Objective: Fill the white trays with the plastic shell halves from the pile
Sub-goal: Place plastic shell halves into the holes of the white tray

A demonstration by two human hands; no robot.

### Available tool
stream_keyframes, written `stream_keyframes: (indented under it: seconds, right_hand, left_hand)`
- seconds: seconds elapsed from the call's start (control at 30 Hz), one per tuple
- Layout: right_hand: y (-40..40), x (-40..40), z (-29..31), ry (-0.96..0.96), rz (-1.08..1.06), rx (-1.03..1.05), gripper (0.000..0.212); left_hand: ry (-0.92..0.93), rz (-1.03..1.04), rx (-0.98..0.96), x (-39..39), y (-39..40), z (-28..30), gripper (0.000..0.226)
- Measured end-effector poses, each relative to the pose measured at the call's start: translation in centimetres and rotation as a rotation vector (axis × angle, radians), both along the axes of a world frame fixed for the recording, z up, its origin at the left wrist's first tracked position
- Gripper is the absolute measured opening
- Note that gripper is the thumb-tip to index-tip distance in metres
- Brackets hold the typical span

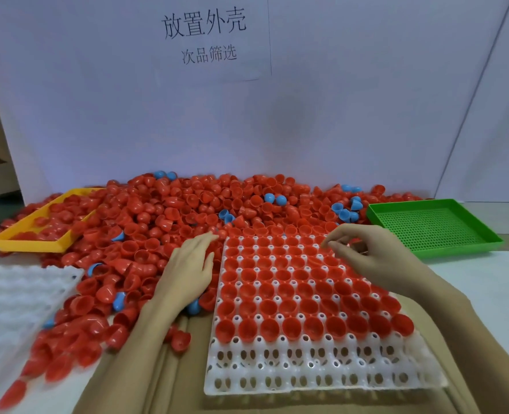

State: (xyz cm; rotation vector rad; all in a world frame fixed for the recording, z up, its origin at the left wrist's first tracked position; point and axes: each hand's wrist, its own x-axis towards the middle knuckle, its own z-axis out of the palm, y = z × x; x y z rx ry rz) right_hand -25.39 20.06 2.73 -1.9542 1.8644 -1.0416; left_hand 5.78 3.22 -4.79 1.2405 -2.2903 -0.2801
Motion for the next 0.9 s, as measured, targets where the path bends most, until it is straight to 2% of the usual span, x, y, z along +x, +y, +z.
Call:
stream_keyframes:
  seconds: [0.1, 0.27, 0.37, 0.53, 0.6, 0.7, 0.8, 0.87, 0.9]
  right_hand:
    - [-1.7, 0.1, -0.2, -0.014, -0.004, -0.029, 0.020]
    - [-1.3, 0.5, -1.3, -0.079, -0.022, -0.166, 0.026]
    - [-0.5, 0.4, -1.6, -0.122, -0.021, -0.210, 0.023]
    - [0.3, 0.6, -1.8, -0.183, -0.003, -0.197, 0.021]
    - [0.4, 1.0, -1.5, -0.206, 0.008, -0.179, 0.021]
    - [0.7, 2.3, -1.1, -0.263, 0.023, -0.155, 0.023]
    - [1.3, 4.0, -0.5, -0.278, 0.101, -0.100, 0.043]
    - [1.6, 5.0, -0.5, -0.241, 0.181, -0.067, 0.062]
    - [1.6, 5.6, -0.5, -0.240, 0.197, -0.077, 0.065]
  left_hand:
    - [-0.020, 0.016, 0.005, -0.1, -0.2, -0.2, 0.032]
    - [0.126, 0.064, 0.020, -0.1, -0.9, -0.2, 0.006]
    - [0.208, 0.108, -0.013, -0.2, -0.9, -0.2, 0.012]
    - [0.272, 0.070, -0.197, -0.1, 0.3, 0.7, 0.016]
    - [0.362, 0.008, -0.216, -0.5, 1.4, 1.5, 0.027]
    - [0.590, -0.125, -0.130, -1.6, 3.7, 2.8, 0.040]
    - [0.747, -0.312, 0.003, -3.1, 6.4, 3.9, 0.052]
    - [0.742, -0.396, 0.038, -3.8, 7.7, 4.1, 0.055]
    - [0.727, -0.419, 0.045, -4.0, 8.2, 4.2, 0.054]
